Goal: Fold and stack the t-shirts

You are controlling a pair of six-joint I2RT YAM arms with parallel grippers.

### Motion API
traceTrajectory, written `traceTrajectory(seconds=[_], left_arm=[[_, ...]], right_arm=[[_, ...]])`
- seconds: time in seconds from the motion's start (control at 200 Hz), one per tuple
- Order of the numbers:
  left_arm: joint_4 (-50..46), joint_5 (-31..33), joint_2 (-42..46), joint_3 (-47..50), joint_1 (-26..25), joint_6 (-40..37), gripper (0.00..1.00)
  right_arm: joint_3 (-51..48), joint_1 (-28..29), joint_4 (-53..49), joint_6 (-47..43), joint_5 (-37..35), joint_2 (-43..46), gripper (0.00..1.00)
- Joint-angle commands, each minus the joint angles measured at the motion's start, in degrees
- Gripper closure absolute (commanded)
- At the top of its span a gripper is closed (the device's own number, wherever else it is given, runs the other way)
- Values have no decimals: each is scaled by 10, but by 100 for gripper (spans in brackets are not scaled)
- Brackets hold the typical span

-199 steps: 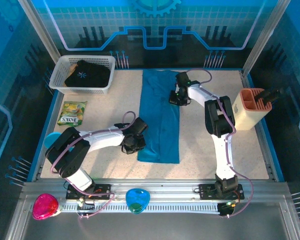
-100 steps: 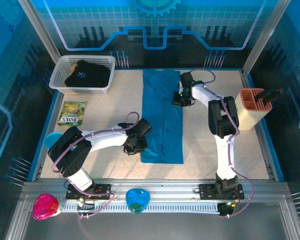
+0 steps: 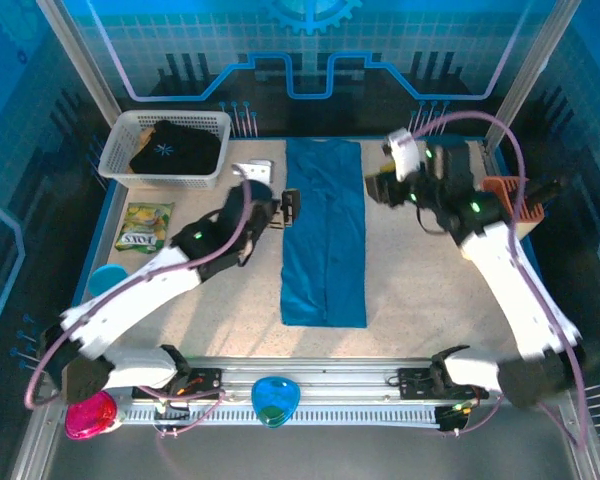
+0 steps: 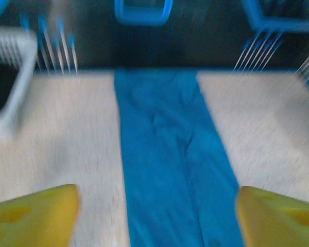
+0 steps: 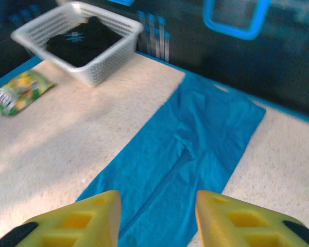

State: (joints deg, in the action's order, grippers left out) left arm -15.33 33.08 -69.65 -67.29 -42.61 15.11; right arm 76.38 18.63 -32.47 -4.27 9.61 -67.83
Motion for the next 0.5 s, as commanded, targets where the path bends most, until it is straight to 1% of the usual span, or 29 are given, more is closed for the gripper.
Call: traceTrajectory(seconds=[0.0,0.075,0.13,0.21,0.255,0.34,0.365,0.415,0.495], left_arm=[[197,-53,78,81,2,-221,1],[244,-119,129,136,3,-284,1],[236,-182,160,170,3,-352,3],[153,-284,200,208,1,-453,10],[83,-327,215,218,-2,-506,7],[-18,-316,219,223,-14,-527,6],[-46,-316,216,222,-15,-530,5],[-102,-315,207,220,-22,-542,2],[-148,-294,185,228,-37,-558,3]], right_arm=[[-124,28,-9,-174,23,78,45],[-198,70,-6,-281,15,154,36],[-233,108,-19,-346,-4,195,33],[-250,149,-64,-390,-26,222,30],[-245,164,-100,-402,-30,220,30],[-233,195,-173,-410,-46,196,30],[-232,207,-194,-413,-58,187,26],[-236,233,-231,-416,-84,166,24],[-256,269,-266,-417,-121,132,23]])
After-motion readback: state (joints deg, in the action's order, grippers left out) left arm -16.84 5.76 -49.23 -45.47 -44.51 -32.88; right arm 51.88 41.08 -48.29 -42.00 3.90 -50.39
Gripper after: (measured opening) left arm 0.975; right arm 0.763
